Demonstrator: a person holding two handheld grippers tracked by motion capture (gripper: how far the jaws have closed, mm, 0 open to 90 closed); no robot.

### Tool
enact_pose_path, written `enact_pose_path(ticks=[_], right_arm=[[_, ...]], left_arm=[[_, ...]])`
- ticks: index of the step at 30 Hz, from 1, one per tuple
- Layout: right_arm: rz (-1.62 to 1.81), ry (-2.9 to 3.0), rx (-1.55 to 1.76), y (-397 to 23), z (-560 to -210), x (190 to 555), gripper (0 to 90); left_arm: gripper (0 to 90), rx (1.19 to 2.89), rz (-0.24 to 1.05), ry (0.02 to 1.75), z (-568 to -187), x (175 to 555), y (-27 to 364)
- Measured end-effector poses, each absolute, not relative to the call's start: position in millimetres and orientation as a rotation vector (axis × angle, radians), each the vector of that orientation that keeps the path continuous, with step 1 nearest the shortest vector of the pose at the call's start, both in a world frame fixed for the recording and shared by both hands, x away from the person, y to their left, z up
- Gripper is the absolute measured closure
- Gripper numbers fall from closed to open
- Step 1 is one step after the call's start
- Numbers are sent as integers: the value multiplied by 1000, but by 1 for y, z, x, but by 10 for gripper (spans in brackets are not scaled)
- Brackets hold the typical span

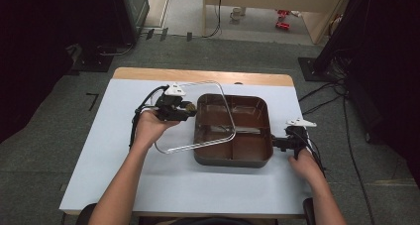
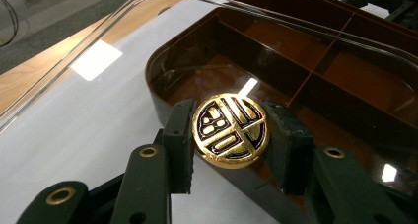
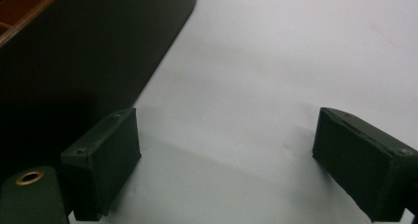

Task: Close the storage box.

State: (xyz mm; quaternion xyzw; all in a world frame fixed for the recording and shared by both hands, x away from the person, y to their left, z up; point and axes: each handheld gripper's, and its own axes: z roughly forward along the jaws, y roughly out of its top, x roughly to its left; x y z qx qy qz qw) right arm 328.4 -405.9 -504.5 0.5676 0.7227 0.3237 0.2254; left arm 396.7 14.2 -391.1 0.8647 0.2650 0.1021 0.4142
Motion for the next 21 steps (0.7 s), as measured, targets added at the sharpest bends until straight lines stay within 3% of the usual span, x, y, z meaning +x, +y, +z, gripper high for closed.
enact_pose_path(ticks=[21], right_arm=[[893, 1993, 1567, -406, -505, 328, 103]], left_arm=[[594, 2245, 154, 499, -406, 394, -69]])
